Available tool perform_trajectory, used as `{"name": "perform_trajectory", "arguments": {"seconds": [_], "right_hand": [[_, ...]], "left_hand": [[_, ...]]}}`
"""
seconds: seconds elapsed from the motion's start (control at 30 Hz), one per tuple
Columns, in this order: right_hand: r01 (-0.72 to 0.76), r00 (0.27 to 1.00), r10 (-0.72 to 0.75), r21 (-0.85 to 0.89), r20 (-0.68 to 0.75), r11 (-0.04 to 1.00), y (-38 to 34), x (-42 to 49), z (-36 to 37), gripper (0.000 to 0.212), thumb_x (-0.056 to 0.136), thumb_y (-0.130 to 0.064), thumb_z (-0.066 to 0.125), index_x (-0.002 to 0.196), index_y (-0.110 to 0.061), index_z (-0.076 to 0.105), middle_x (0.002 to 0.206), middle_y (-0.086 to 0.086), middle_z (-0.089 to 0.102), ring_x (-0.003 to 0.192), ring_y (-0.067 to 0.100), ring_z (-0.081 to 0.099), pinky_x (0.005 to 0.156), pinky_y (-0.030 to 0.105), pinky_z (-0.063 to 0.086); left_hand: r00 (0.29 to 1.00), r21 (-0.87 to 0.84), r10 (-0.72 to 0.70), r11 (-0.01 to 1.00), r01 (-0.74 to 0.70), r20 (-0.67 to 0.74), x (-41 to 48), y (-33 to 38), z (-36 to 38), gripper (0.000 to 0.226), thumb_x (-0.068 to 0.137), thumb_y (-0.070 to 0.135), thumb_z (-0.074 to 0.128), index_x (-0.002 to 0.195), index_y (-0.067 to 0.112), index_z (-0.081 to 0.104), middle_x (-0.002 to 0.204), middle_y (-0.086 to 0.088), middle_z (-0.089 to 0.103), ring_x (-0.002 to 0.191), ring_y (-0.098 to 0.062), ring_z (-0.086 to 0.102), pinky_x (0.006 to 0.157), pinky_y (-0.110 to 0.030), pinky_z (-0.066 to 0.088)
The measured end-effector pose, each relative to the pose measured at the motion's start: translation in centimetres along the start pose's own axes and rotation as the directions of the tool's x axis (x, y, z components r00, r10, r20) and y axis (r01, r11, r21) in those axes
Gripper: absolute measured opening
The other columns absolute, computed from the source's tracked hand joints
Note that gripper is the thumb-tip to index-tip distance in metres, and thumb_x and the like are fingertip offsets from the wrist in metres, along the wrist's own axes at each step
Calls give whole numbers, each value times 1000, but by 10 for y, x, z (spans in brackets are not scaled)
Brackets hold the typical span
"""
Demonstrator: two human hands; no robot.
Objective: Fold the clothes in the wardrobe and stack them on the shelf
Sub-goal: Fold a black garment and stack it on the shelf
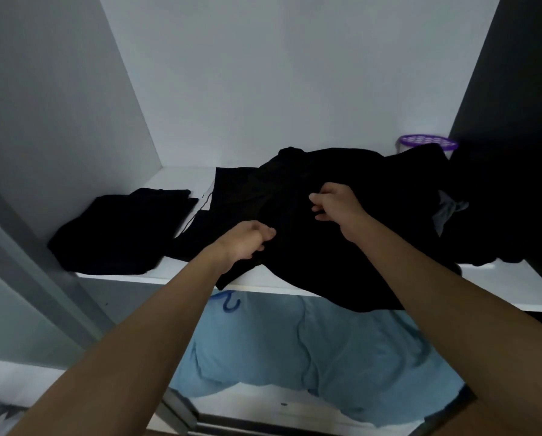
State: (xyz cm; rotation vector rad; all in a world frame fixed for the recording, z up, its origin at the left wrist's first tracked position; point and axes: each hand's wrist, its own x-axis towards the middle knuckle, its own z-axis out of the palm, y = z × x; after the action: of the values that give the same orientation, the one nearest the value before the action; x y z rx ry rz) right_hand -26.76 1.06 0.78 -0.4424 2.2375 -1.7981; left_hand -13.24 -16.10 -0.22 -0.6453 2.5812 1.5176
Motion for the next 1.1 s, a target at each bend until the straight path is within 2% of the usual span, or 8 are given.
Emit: {"name": "perform_trajectory", "arguments": {"seconds": [0.13,0.23,0.3,0.37,0.53,0.67,0.87,1.1], "right_hand": [[383,873,-208,-357,440,852,-6,-78,-5,13,89,-18,70,76,-17,67,73,-10,65,65,-5,59,63,11,46],[573,749,-103,-562,654,597,14,-134,12,21,88,-20,62,69,-14,55,66,-7,56,61,2,53,61,20,42],[535,789,-68,-629,610,564,28,-156,17,16,90,-21,60,79,-10,62,78,-2,65,67,5,54,68,29,47],[350,876,-63,-539,479,766,37,-168,12,11,92,-14,63,83,-13,68,83,-11,69,67,-4,54,67,18,44],[-161,971,180,-124,159,979,46,-180,-24,11,96,-14,63,96,-18,73,98,-1,75,85,9,68,77,25,51],[-161,963,146,-45,-228,986,29,-159,-53,28,97,-34,62,80,-13,70,77,4,72,64,14,61,63,26,49],[-270,963,270,-66,-7,961,-16,-97,-32,79,74,-88,47,106,-20,71,92,1,78,81,19,74,68,31,55],[-102,989,124,241,-77,965,-12,-73,30,22,95,-13,58,113,-26,56,102,2,68,90,19,68,56,24,57]], "left_hand": [[981,-539,-46,830,141,187,2,17,-11,73,76,74,63,120,16,54,115,-4,69,97,-24,71,74,-42,60],[969,-467,5,877,115,248,-1,32,9,55,75,54,79,113,16,64,96,-4,75,72,-18,72,60,-31,57],[982,-251,3,967,45,186,0,35,31,36,82,26,79,114,12,67,106,-9,73,90,-23,72,72,-37,60],[992,-146,14,989,4,123,0,31,47,31,85,4,70,116,6,65,107,-17,70,97,-30,69,80,-39,60],[992,-335,126,935,-118,3,-5,19,41,9,90,7,60,85,9,67,76,-8,69,59,-14,66,48,-23,50],[945,-427,217,851,-305,-243,-17,18,18,27,91,6,52,66,14,62,56,4,60,50,-9,56,45,-19,44],[890,-322,455,840,-437,-20,-60,11,19,37,90,-1,52,79,21,80,68,4,71,60,-5,64,55,-16,48],[930,-67,270,963,-262,249,-81,-26,16,29,89,7,56,101,24,76,95,-6,76,80,-13,64,72,-24,48]]}}
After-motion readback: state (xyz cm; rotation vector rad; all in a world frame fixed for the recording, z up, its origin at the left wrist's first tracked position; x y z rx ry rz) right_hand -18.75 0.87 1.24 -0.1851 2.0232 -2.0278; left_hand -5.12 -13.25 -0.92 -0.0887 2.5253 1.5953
